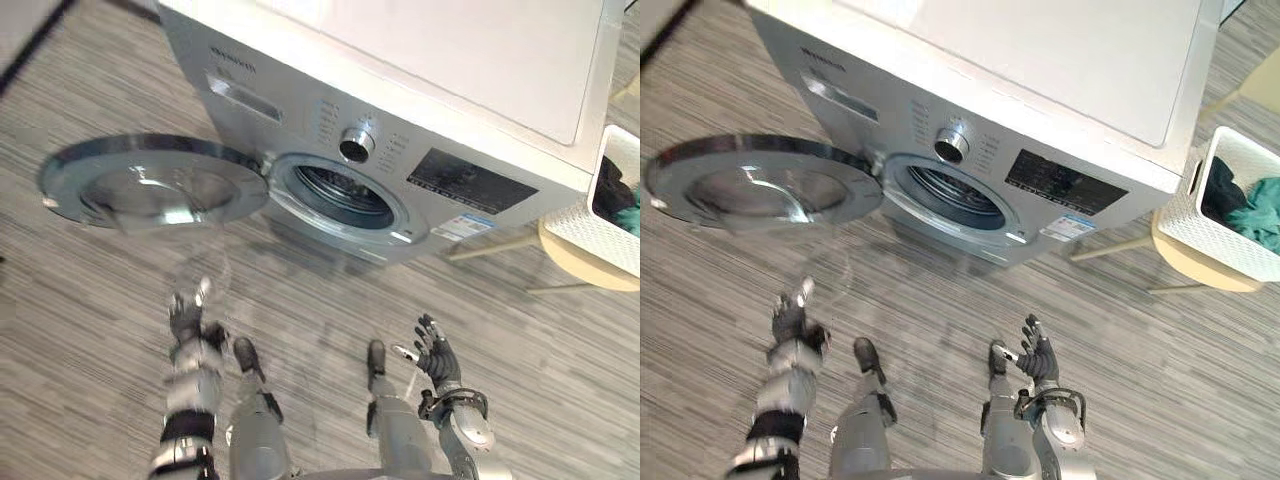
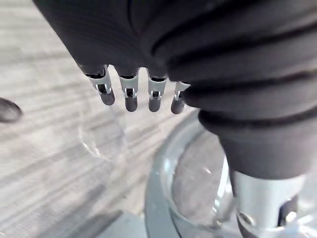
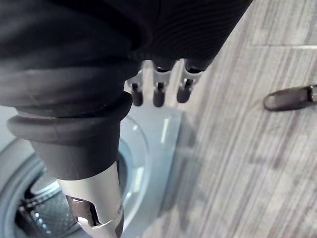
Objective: Pick up the laundry basket with both hands and put the clothes into the washing machine.
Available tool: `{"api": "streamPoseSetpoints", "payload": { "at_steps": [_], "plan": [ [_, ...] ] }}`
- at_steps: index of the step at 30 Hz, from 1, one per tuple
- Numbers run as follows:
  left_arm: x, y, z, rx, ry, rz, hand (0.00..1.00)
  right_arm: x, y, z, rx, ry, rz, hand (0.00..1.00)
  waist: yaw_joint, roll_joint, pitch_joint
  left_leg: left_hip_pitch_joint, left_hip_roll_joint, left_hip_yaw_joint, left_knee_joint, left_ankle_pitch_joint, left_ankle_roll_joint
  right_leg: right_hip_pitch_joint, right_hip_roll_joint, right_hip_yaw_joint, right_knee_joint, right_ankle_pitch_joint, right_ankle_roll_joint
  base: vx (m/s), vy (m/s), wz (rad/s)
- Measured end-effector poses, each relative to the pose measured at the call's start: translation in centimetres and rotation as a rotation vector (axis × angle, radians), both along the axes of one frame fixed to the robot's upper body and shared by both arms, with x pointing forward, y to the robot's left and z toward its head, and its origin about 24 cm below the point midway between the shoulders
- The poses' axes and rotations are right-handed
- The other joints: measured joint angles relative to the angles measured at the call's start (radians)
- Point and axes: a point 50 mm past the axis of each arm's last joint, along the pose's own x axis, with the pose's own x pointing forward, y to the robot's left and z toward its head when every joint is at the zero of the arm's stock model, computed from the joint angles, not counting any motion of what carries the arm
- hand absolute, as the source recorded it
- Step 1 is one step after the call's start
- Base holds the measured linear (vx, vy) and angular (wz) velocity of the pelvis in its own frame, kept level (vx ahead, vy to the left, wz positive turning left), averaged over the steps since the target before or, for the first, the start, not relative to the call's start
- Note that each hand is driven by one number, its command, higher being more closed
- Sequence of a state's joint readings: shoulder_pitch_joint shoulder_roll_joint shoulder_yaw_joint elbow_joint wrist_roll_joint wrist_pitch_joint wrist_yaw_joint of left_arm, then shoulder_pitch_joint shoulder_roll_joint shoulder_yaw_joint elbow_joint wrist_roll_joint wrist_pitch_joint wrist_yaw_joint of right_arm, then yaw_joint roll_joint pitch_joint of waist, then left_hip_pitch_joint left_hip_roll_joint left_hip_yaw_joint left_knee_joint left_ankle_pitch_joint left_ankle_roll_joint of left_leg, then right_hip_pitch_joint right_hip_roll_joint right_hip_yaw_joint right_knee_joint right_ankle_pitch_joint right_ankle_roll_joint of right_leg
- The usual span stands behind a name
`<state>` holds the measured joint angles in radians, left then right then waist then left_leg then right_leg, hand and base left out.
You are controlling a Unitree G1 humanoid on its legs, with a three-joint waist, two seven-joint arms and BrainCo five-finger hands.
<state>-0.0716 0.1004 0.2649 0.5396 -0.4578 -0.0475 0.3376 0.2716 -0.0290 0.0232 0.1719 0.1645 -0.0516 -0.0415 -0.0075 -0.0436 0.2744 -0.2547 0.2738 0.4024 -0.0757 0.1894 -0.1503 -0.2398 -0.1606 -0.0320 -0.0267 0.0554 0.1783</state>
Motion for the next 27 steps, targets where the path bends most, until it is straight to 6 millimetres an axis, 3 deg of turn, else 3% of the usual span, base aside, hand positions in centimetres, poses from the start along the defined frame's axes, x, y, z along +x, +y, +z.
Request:
{"api": "streamPoseSetpoints", "payload": {
  "at_steps": [3,7,10,12,15,17,19,22,27],
  "plan": [
    [-3.3,-0.2,-2.3,-0.031,0.085,-0.008,0.0,-0.9,-1.6,-1.8,-0.04,0.104,-0.04,0.0,0.021,0.043,-0.042,0.054,-0.021,-0.033,-0.017,0.004,0.005,0.056,-0.018,-0.033,0.031,-0.034,0.005,0.07,0.02,0.32],
    [-4.9,-0.5,-3.7,-0.037,0.156,-0.068,0.0,-1.8,-2.5,-4.4,-0.07,0.244,-0.057,0.0,0.023,0.052,-0.107,0.087,-0.032,-0.073,-0.019,0.004,0.005,0.119,-0.028,-0.081,0.042,-0.061,0.007,0.06,0.0,0.37],
    [-6.4,-2.0,-5.9,-0.007,0.304,-0.23,0.0,-2.2,-3.3,-6.6,-0.086,0.379,-0.092,0.0,0.024,0.055,-0.135,0.118,-0.039,-0.098,-0.027,0.003,0.004,0.17,-0.034,-0.107,0.043,-0.074,0.008,0.0,-0.002,0.24],
    [-8.4,-2.9,-7.7,-0.009,0.441,-0.32,0.0,-3.5,-4.0,-8.3,-0.068,0.504,-0.146,0.0,0.024,0.055,-0.143,0.157,-0.041,-0.105,-0.027,0.0,0.002,0.216,-0.036,-0.116,0.042,-0.083,0.006,-0.02,-0.003,0.15],
    [-12.2,-3.3,-10.0,-0.03,0.649,-0.371,0.0,-7.5,-5.2,-10.5,-0.031,0.697,-0.274,0.0,0.023,0.059,-0.174,0.189,-0.045,-0.126,-0.028,-0.01,-0.007,0.257,-0.038,-0.136,0.043,-0.105,0.002,-0.02,-0.008,0.17],
    [-15.4,-2.9,-11.0,-0.108,0.758,-0.285,0.0,-10.5,-5.9,-11.4,0.02,0.817,-0.401,0.0,0.024,0.063,-0.199,0.201,-0.045,-0.129,-0.028,-0.019,-0.006,0.274,-0.038,-0.144,0.042,-0.109,0.001,0.01,-0.011,0.1],
    [-17.2,-2.6,-11.4,-0.201,0.793,-0.16,0.0,-12.4,-6.2,-11.8,0.078,0.876,-0.504,0.0,0.023,0.064,-0.203,0.216,-0.046,-0.13,-0.028,-0.022,-0.005,0.293,-0.04,-0.151,0.041,-0.113,0.001,0.01,-0.007,0.08],
    [-19.0,-3.0,-11.8,-0.325,0.784,-0.004,0.0,-14.0,-6.2,-12.1,0.144,0.934,-0.593,0.0,0.022,0.063,-0.204,0.231,-0.049,-0.129,-0.028,-0.026,-0.005,0.309,-0.044,-0.154,0.039,-0.117,0.0,0.0,-0.002,0.02],
    [-20.2,-3.4,-12.0,-0.366,0.804,0.008,0.0,-14.8,-5.6,-12.4,0.205,0.953,-0.65,0.0,0.022,0.059,-0.229,0.24,-0.049,-0.123,-0.028,-0.029,-0.007,0.314,-0.044,-0.15,0.04,-0.119,-0.001,0.01,-0.005,-0.02]
  ]
}}
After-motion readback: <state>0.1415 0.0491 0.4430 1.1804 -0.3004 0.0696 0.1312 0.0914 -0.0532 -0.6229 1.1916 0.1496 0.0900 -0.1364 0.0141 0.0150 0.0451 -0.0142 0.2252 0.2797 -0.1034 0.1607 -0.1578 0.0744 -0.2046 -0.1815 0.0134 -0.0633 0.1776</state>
